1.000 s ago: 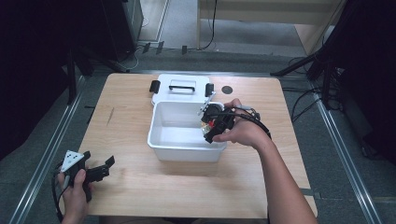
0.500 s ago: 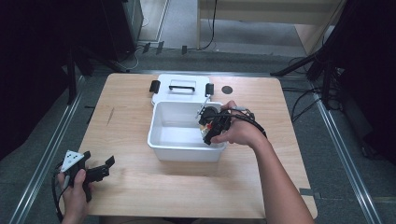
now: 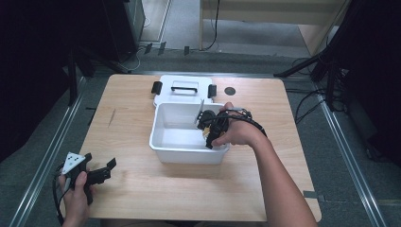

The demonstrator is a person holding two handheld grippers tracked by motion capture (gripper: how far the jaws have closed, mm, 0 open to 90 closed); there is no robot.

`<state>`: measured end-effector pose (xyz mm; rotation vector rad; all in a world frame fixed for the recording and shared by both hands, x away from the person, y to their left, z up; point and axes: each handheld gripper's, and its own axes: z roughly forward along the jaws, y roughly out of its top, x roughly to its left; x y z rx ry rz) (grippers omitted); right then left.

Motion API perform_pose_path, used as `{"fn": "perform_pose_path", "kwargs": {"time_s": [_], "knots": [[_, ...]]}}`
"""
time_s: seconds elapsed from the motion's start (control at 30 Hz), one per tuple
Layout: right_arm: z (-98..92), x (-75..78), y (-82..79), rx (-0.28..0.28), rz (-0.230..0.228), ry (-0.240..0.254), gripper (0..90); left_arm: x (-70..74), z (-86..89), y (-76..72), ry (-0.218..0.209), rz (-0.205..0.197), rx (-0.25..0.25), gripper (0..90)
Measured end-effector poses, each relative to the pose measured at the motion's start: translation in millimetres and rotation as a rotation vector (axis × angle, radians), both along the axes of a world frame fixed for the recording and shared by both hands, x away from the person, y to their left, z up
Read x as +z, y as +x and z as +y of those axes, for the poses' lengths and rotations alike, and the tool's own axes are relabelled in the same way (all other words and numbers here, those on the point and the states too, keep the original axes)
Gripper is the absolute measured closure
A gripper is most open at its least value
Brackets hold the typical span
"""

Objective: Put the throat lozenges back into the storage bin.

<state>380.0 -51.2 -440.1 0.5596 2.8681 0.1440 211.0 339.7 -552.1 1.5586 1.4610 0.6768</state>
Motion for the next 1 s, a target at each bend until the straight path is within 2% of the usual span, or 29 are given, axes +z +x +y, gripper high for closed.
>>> {"fn": "perform_pose_path", "kwargs": {"time_s": [0.2,0.23,0.43,0.87,1.0], "knots": [[4.0,-2.6,0.7,0.019,0.001,-0.028,20.7,0.0,0.1,0.0,-0.001,0.000,-0.001,0.0],[5.6,-4.7,0.6,0.045,-0.003,-0.045,20.7,0.0,0.1,0.0,-0.001,0.000,0.000,0.0],[9.6,-9.0,0.3,0.064,-0.011,-0.093,20.7,0.0,0.1,-0.1,0.000,-0.001,-0.001,0.0],[10.2,-10.4,-1.0,0.072,-0.029,-0.101,20.3,0.0,0.1,-0.1,0.000,0.000,0.000,0.0],[9.5,-10.0,-0.9,0.065,-0.032,-0.090,19.5,0.1,0.1,-0.1,-0.001,0.000,0.000,0.0]]}}
